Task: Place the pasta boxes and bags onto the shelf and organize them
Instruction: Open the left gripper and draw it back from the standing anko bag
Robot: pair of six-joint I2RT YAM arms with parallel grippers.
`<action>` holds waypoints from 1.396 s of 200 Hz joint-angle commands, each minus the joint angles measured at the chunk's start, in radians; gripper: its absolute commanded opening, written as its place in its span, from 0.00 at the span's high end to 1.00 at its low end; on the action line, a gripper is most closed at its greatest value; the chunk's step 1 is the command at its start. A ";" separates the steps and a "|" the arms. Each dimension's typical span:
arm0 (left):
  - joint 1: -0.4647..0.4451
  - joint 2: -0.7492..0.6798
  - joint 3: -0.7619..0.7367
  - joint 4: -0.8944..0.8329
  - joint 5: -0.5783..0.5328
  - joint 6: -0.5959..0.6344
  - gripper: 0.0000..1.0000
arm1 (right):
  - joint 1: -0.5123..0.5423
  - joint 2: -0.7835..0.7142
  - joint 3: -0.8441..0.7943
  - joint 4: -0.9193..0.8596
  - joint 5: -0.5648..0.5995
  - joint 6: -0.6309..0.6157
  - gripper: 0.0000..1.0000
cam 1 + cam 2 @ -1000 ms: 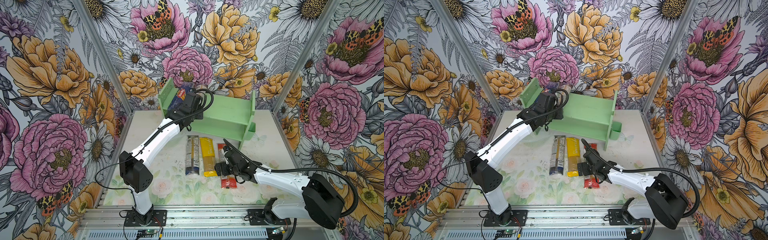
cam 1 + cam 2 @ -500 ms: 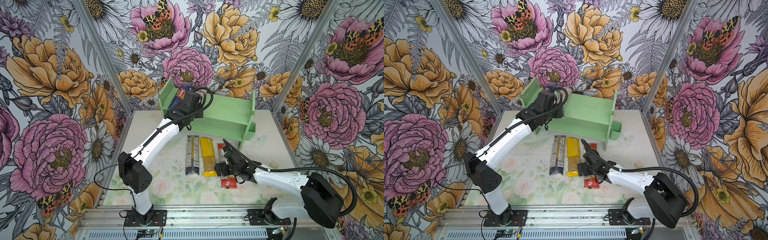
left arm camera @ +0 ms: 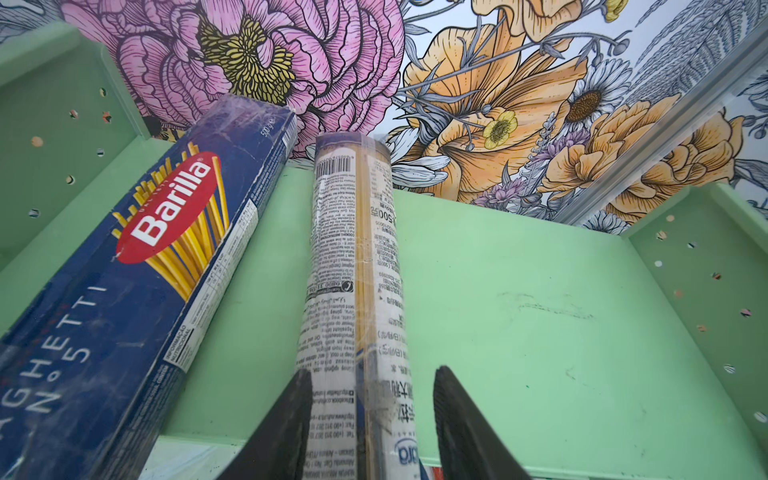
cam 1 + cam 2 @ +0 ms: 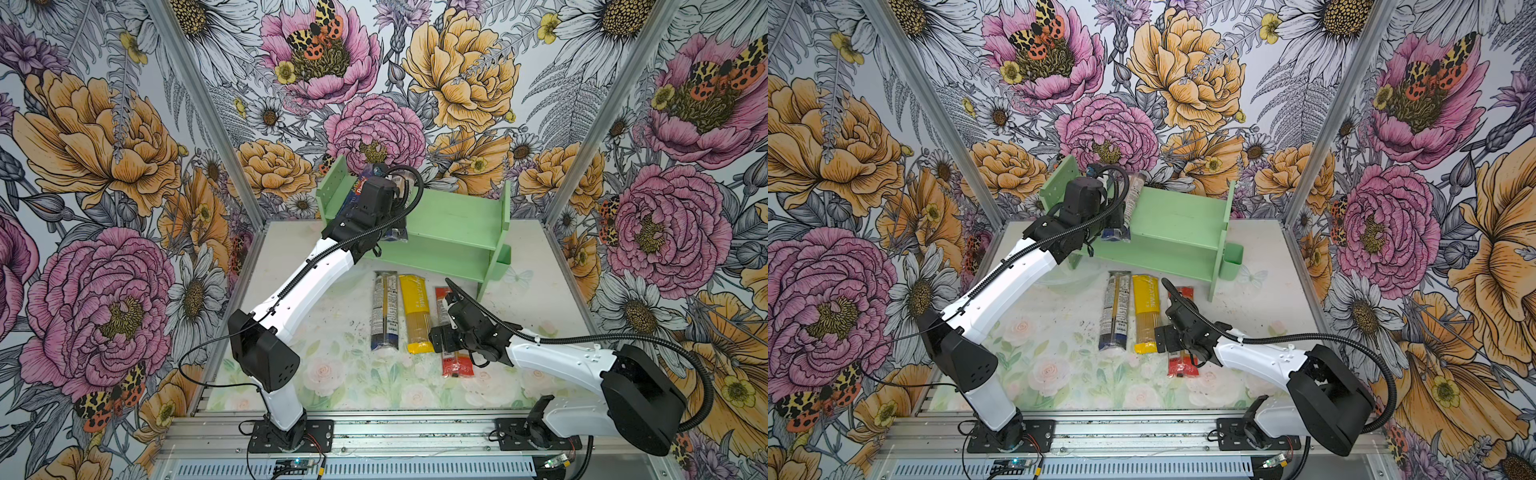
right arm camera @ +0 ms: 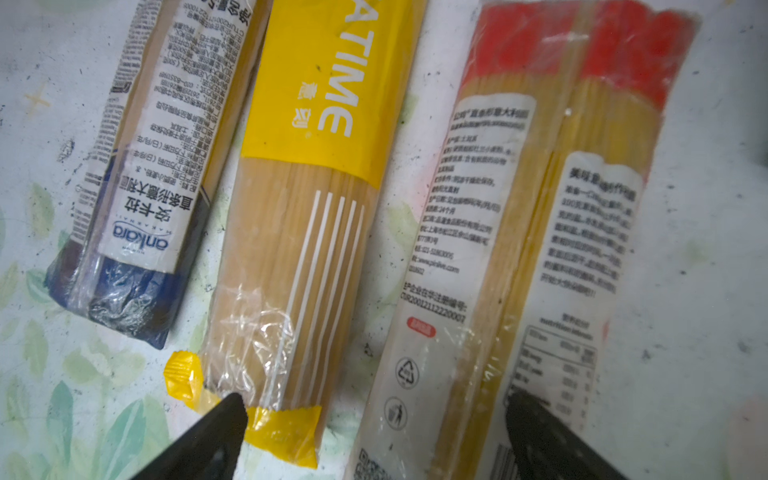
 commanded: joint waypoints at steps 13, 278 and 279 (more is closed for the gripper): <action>0.002 -0.037 -0.010 0.021 -0.025 0.012 0.46 | 0.006 0.009 0.020 0.006 -0.001 0.012 0.01; -0.016 -0.171 -0.142 0.078 -0.031 0.021 0.27 | 0.008 -0.020 0.010 0.002 0.002 0.024 0.01; -0.016 -0.171 -0.143 0.077 -0.032 0.021 0.27 | 0.008 -0.020 0.010 0.002 0.002 0.024 0.01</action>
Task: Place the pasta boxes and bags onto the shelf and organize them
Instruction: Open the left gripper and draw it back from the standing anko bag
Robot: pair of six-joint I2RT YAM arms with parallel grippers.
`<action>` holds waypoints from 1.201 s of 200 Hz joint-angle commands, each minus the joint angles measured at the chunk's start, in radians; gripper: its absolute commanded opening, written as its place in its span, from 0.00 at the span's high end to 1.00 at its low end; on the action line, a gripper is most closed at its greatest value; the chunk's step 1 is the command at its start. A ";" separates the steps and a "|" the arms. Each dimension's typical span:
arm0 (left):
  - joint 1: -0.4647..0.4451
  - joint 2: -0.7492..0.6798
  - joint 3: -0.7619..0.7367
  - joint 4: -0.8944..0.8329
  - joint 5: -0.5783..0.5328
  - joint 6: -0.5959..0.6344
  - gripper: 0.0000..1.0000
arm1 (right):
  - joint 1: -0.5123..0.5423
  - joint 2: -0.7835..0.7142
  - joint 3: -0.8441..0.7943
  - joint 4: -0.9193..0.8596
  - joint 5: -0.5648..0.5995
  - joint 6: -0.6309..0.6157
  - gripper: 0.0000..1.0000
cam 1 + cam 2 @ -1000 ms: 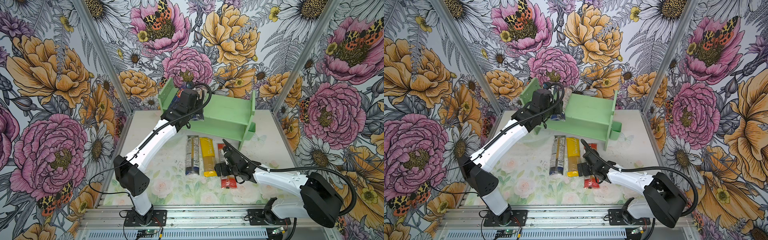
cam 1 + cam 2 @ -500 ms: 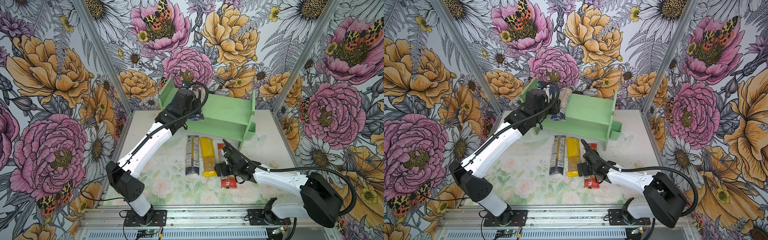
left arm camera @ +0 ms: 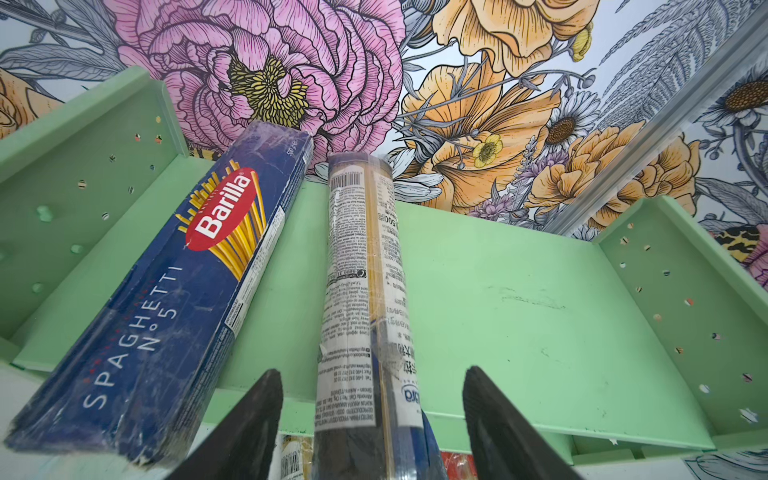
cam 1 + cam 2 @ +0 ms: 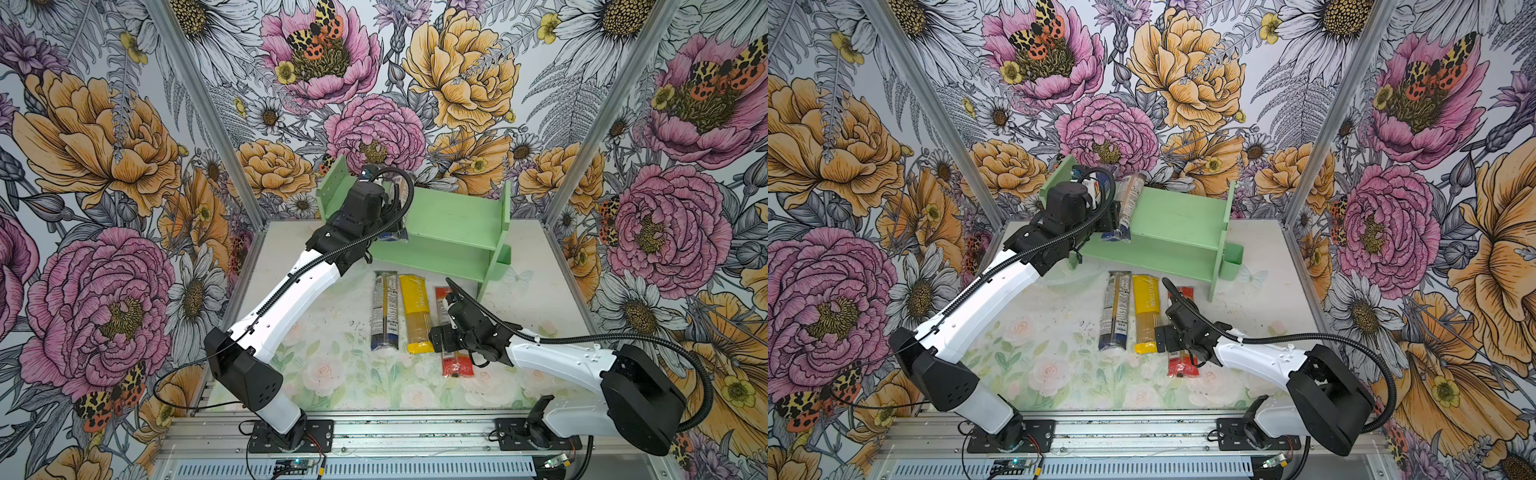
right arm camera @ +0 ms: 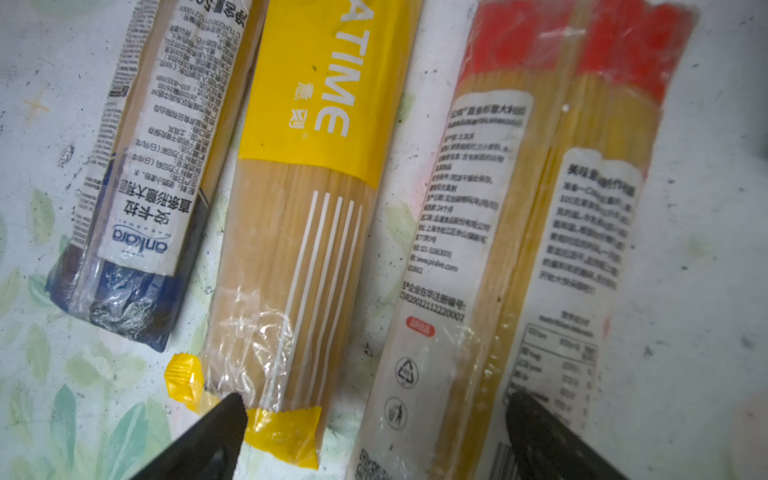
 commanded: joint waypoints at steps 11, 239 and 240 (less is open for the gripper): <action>-0.009 -0.031 -0.021 0.033 -0.019 0.009 0.26 | 0.008 -0.018 0.011 0.002 0.003 0.008 0.00; -0.018 -0.078 -0.086 0.059 0.007 0.005 0.01 | 0.009 -0.001 0.033 -0.003 -0.006 0.004 0.00; -0.018 -0.079 -0.086 0.058 0.007 0.005 0.01 | 0.010 -0.002 0.034 -0.002 -0.006 0.004 0.00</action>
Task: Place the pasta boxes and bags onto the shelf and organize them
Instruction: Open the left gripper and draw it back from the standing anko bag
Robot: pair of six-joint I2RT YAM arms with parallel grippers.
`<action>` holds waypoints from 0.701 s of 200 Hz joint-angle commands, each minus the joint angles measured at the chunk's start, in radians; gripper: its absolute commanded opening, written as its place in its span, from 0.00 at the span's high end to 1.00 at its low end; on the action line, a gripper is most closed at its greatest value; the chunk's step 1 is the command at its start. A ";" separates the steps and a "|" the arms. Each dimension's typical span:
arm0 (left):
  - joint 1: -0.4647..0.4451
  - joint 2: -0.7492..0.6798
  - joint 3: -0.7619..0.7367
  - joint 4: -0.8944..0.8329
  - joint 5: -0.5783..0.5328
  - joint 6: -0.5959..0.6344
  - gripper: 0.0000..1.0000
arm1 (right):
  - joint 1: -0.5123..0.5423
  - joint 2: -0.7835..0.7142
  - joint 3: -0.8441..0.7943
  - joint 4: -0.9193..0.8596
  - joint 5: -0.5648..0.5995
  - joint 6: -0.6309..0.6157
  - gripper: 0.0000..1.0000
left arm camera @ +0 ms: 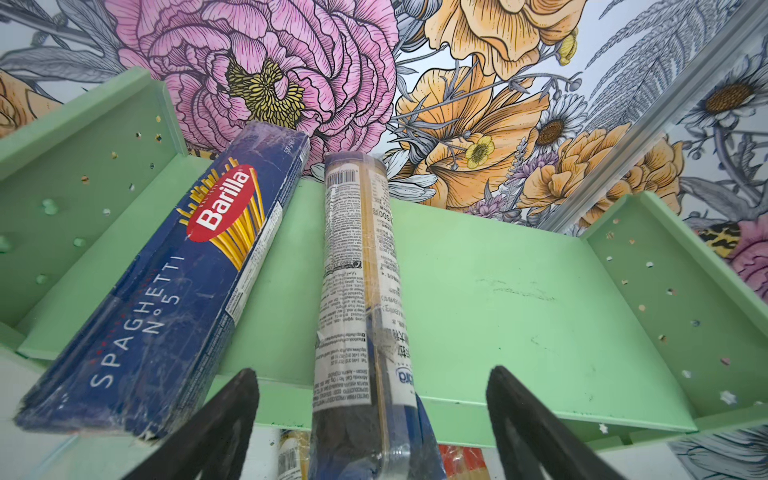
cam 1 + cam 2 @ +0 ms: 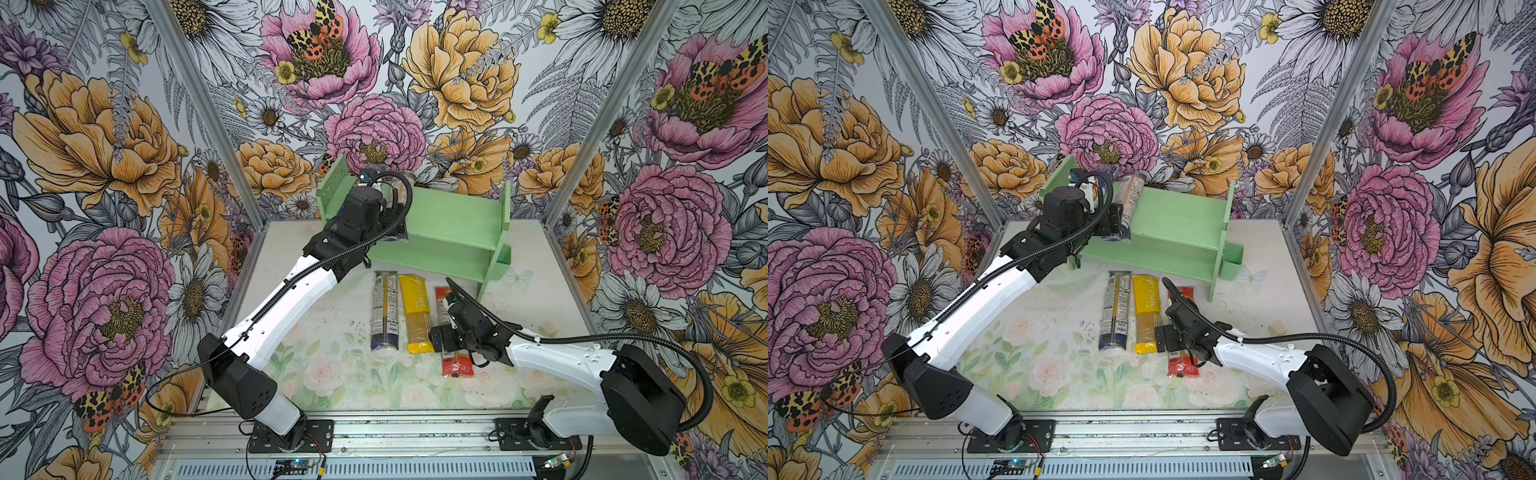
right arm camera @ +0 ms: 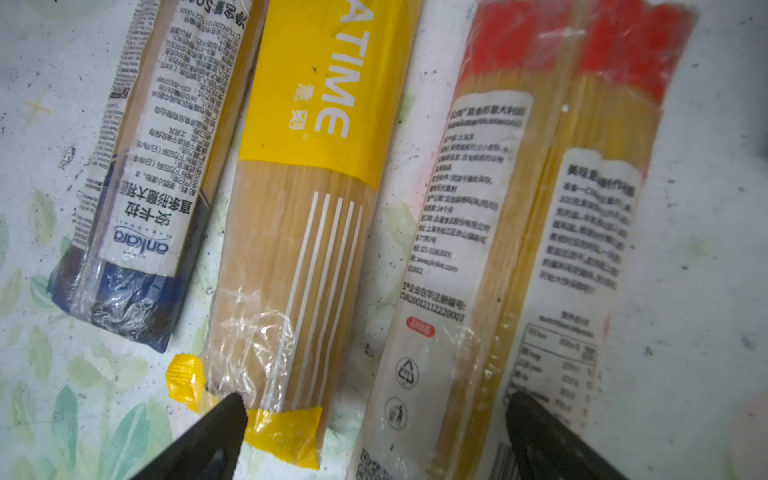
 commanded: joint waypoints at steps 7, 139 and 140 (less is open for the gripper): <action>-0.008 -0.032 -0.020 0.024 0.010 0.004 0.01 | 0.009 -0.001 0.031 -0.001 -0.005 0.001 0.01; -0.039 -0.149 -0.174 0.036 0.038 0.019 0.01 | 0.012 -0.038 0.042 -0.010 -0.004 0.004 0.01; -0.038 -0.150 -0.175 0.036 0.039 0.018 0.01 | 0.012 -0.038 0.042 -0.010 -0.004 0.004 0.01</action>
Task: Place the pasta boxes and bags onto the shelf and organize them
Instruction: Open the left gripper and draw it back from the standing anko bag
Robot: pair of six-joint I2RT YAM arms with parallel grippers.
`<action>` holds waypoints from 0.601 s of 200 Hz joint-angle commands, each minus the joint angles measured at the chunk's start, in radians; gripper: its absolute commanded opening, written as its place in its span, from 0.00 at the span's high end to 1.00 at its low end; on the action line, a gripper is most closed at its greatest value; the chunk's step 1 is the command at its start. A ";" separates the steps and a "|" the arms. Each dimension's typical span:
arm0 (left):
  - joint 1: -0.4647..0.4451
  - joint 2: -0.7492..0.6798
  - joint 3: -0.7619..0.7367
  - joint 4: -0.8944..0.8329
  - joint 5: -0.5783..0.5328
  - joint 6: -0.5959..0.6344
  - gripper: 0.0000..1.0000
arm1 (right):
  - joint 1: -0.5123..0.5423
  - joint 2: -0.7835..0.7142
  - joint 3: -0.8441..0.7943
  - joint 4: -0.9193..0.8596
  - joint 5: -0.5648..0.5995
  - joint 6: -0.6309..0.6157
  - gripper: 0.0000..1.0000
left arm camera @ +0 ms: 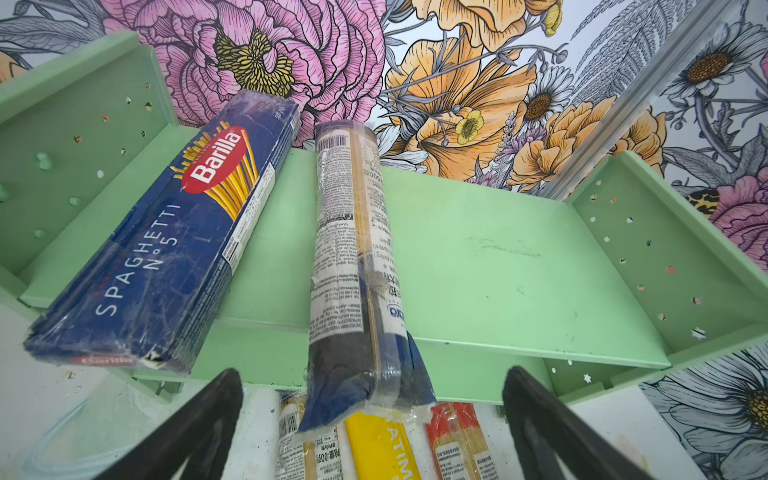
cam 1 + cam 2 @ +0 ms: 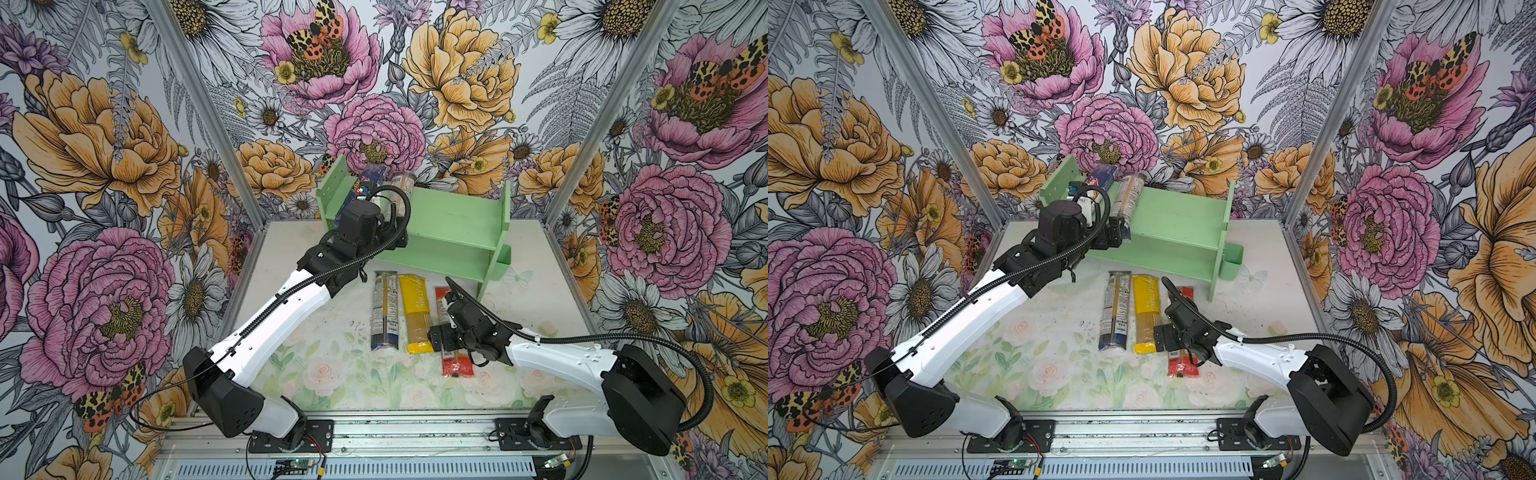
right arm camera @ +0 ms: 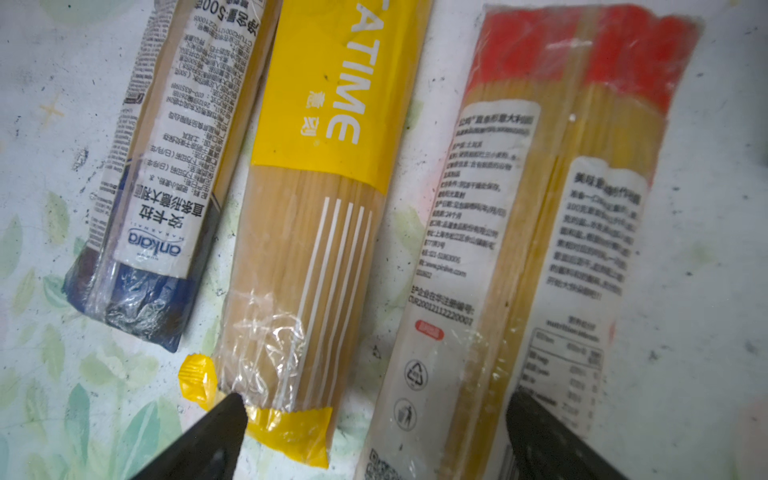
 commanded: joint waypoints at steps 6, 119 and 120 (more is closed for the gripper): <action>-0.007 -0.050 -0.040 0.022 0.044 0.018 0.01 | 0.008 -0.035 0.029 -0.002 0.001 0.006 0.01; -0.024 -0.259 -0.332 0.076 0.069 -0.065 0.01 | 0.008 -0.041 0.025 -0.014 0.013 0.001 0.01; -0.025 -0.260 -0.336 0.077 0.069 -0.066 0.01 | 0.008 -0.042 0.026 -0.014 0.013 0.001 0.00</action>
